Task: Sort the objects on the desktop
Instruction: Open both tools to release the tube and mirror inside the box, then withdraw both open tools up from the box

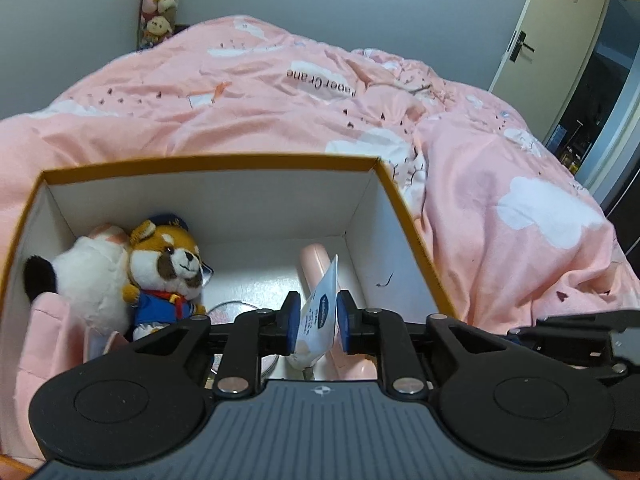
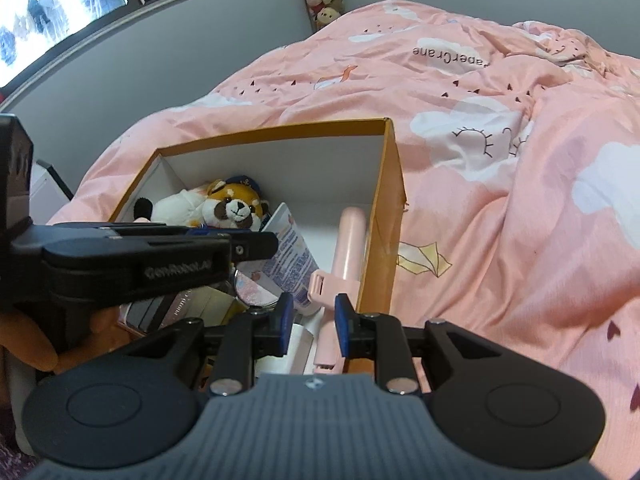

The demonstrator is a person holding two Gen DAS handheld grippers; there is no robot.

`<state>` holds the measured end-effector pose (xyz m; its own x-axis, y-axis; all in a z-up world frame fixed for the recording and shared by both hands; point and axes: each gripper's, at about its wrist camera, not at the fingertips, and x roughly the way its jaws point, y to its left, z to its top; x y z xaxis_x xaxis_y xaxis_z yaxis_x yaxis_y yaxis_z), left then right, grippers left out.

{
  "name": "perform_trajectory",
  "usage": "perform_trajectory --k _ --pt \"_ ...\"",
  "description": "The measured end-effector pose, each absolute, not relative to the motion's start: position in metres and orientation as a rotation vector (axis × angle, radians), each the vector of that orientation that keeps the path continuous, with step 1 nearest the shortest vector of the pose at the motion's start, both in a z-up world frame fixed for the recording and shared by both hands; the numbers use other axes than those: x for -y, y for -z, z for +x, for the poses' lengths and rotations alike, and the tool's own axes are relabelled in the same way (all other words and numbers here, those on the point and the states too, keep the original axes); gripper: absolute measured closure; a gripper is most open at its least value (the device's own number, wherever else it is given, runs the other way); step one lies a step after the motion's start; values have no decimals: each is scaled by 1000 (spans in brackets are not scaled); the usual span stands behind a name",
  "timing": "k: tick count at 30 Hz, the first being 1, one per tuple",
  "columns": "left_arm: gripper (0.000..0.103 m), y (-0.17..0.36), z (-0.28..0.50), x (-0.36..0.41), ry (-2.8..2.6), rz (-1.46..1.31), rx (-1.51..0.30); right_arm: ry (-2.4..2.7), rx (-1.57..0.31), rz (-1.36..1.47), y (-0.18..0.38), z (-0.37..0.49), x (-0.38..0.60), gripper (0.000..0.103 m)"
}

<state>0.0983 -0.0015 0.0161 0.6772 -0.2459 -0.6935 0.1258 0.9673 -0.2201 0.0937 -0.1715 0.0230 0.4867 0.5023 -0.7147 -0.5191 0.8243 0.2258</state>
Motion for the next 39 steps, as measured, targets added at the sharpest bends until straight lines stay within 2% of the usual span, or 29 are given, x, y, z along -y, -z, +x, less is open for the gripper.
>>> perform_trajectory --k 3,4,6,8,10,12,14,17,22,39 --pt "69 -29 85 1 200 -141 -758 -592 -821 9 -24 81 176 76" --pt "65 -32 80 1 197 -136 -745 -585 -804 16 -25 76 177 72" --pt "63 -40 69 2 187 -119 -718 -567 -757 26 -26 64 178 67" --pt "54 -45 59 3 170 -98 -697 -549 -711 10 -26 52 176 66" --pt "52 -50 48 4 152 -75 -663 -530 -672 -15 -26 43 174 65" --pt "47 -52 38 5 132 -49 -639 -515 -647 -22 -25 38 174 60" --pt "38 -50 30 7 111 -20 -619 -500 -624 -25 -25 34 176 50" --pt "33 -44 17 9 76 23 -605 -481 -594 -37 -24 30 177 47" --pt "31 -27 10 5 28 -10 -638 -470 -599 -35 -18 33 177 40" --pt "25 2 8 -10 -69 -94 -674 -478 -625 -78 4 37 163 37"
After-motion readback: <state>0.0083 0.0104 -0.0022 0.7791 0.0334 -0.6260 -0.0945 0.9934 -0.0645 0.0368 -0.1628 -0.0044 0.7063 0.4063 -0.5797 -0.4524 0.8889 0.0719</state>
